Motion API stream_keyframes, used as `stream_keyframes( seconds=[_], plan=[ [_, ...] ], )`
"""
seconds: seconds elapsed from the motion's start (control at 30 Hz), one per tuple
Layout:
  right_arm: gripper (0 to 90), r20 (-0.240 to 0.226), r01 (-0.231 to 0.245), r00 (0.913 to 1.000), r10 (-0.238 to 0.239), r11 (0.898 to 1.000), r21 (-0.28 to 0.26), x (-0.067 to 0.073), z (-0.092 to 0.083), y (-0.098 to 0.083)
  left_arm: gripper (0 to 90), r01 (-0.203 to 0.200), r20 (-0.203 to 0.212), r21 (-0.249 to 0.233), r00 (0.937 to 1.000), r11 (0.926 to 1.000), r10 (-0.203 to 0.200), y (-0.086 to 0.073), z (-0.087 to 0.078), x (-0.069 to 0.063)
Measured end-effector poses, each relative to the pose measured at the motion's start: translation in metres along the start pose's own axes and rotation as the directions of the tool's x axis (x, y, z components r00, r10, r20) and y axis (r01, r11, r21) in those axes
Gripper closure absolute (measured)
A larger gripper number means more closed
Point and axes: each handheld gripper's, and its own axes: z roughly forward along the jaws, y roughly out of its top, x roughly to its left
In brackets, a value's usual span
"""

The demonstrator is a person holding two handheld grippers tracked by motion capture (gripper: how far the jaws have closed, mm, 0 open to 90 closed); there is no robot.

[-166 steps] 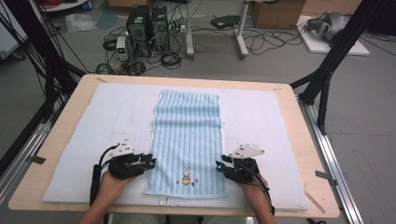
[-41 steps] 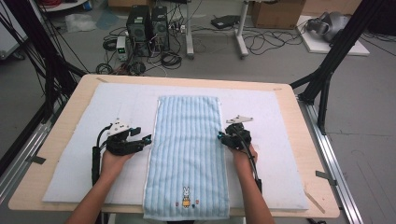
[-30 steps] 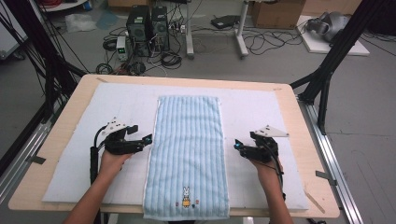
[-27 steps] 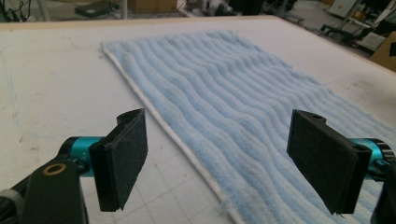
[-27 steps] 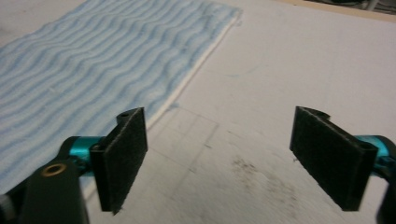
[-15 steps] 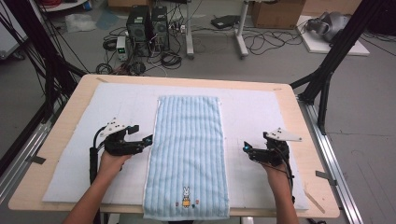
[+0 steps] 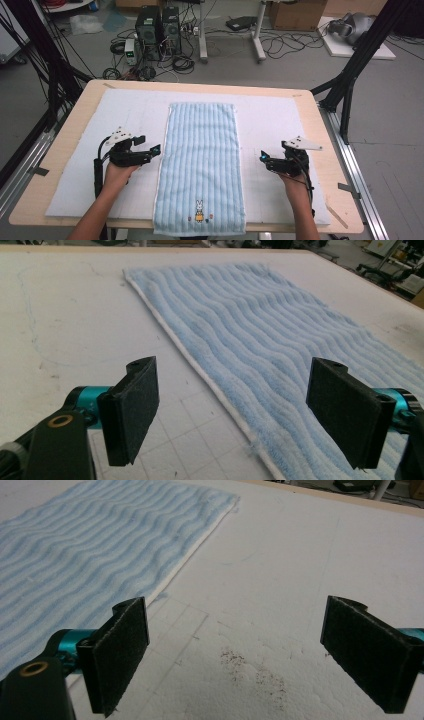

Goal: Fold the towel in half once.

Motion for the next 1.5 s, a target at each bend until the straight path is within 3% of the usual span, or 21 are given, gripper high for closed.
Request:
stream_keyframes(
  seconds=[0.2, 0.4, 0.47, 0.67, 0.73, 0.83, 0.93, 1.03, 1.13, 1.23, 1.27, 1.33, 1.43, 1.5],
  plan=[
    [11.1, -0.014, -0.002, 0.9999, 0.002, 1.0, 0.013, 0.002, 0.002, -0.001, 23.9, 0.038, -0.016, 0.011, 0.9992, 0.9992, -0.038, 0.005, 0.007, 0.004],
    [11.1, -0.026, -0.003, 0.9997, 0.004, 1.0, 0.011, 0.003, 0.0, -0.001, 26.3, 0.003, 0.022, 0.009, 0.9997, 1.0, -0.003, 0.027, 0.021, 0.002],
    [11.2, -0.03, -0.004, 0.9995, 0.004, 1.0, 0.011, 0.004, 0.001, -0.001, 25.2, 0.0, 0.008, 0.016, 1.0, 0.9999, 0.0, 0.037, 0.028, 0.001],
    [11.2, -0.044, -0.015, 0.9989, 0.015, 1.0, 0.012, 0.004, 0.002, -0.001, 26.5, 0.012, -0.071, 0.1, 0.9974, 0.9949, -0.005, 0.053, 0.056, 0.004],
    [11.2, -0.047, -0.022, 0.9986, 0.022, 1.0, 0.01, 0.005, 0.002, -0.001, 26.7, 0.02, -0.089, 0.109, 0.996, 0.9939, -0.01, 0.053, 0.063, 0.005],
    [11.2, -0.048, -0.021, 0.9986, 0.021, 1.0, 0.005, 0.005, 0.003, -0.001, 31.2, 0.079, -0.095, 0.143, 0.9933, 0.9865, -0.066, 0.048, 0.075, 0.009],
    [11.2, -0.057, -0.026, 0.9981, 0.026, 1.0, 0.003, 0.005, 0.003, 0.0, 35.0, 0.085, -0.126, 0.172, 0.99, 0.9814, -0.063, 0.042, 0.084, 0.01],
    [11.2, -0.056, -0.021, 0.9982, 0.021, 1.0, 0.003, 0.006, 0.004, 0.0, 36.8, 0.07, -0.14, 0.184, 0.9892, 0.9804, -0.045, 0.04, 0.089, 0.008],
    [11.2, -0.06, -0.03, 0.9978, 0.03, 1.0, 0.009, 0.007, 0.004, 0.0, 41.3, 0.029, -0.145, 0.212, 0.9895, 0.9769, 0.002, 0.037, 0.093, 0.005],
    [11.2, -0.061, -0.032, 0.9976, 0.033, 0.999, 0.016, 0.007, 0.005, 0.0, 47.7, -0.024, -0.129, 0.252, 0.9899, 0.9674, 0.058, 0.033, 0.096, 0.002],
    [11.2, -0.062, -0.035, 0.9974, 0.036, 0.999, 0.018, 0.007, 0.006, 0.0, 51.2, -0.048, -0.116, 0.273, 0.9898, 0.9609, 0.083, 0.032, 0.098, 0.001],
    [11.2, -0.062, -0.04, 0.9972, 0.041, 0.999, 0.017, 0.007, 0.006, -0.001, 54.4, -0.104, -0.121, 0.287, 0.9821, 0.9523, 0.144, 0.031, 0.099, -0.003],
    [11.2, -0.064, -0.037, 0.9972, 0.038, 0.999, 0.018, 0.007, 0.007, -0.001, 65.5, -0.119, -0.12, 0.289, 0.98, 0.9498, 0.159, 0.031, 0.098, -0.003],
    [11.2, -0.066, -0.034, 0.9972, 0.036, 0.999, 0.02, 0.008, 0.007, -0.001, 74.4, -0.101, -0.099, 0.29, 0.9859, 0.9517, 0.135, 0.031, 0.097, -0.001]
  ],
)
